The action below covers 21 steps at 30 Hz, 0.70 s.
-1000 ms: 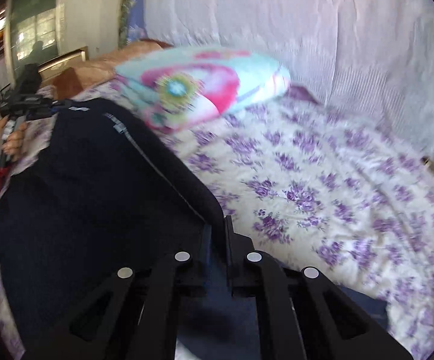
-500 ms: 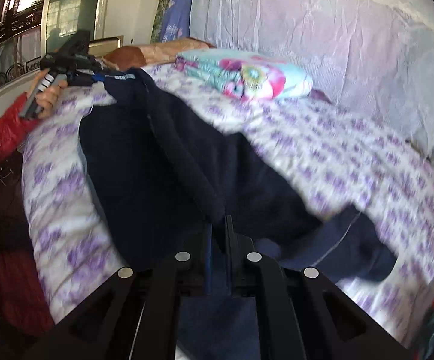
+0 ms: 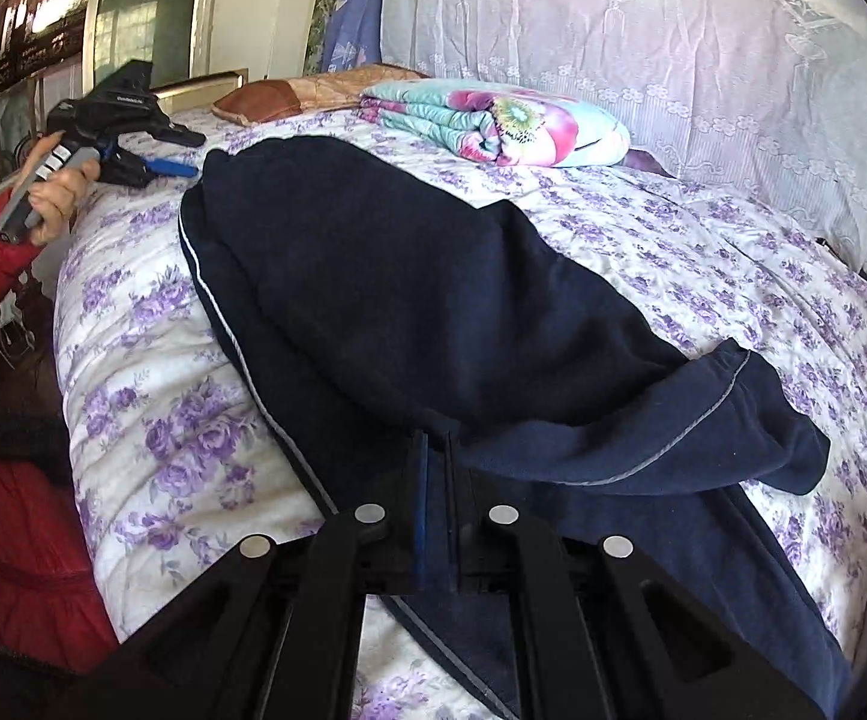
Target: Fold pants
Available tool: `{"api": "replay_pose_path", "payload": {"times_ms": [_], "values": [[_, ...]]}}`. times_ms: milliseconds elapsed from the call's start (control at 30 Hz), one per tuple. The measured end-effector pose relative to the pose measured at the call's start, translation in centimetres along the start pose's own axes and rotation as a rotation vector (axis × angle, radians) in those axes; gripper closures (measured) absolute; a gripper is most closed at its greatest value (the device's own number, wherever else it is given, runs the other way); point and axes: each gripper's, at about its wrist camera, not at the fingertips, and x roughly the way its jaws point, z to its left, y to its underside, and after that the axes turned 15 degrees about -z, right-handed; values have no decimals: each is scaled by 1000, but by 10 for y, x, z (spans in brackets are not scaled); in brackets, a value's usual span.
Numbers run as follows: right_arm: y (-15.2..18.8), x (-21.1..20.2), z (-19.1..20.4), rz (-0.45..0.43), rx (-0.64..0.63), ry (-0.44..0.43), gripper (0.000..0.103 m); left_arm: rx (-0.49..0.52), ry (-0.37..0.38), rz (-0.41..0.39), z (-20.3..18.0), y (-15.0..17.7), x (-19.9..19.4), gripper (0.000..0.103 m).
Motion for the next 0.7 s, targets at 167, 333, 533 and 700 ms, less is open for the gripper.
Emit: {"api": "replay_pose_path", "payload": {"times_ms": [167, 333, 533, 700], "values": [[2, -7, -5, -2, 27, 21, 97, -82, -65, 1, 8, -10, 27, 55], [-2, -19, -11, -23, 46, 51, 84, -84, -151, -9, 13, -11, 26, 85], [-6, -21, -17, -9, 8, 78, 53, -66, -105, -40, 14, -2, 5, 90], [-10, -22, -21, -31, 53, 101, 53, -61, -98, -38, 23, 2, 6, 90]]}}
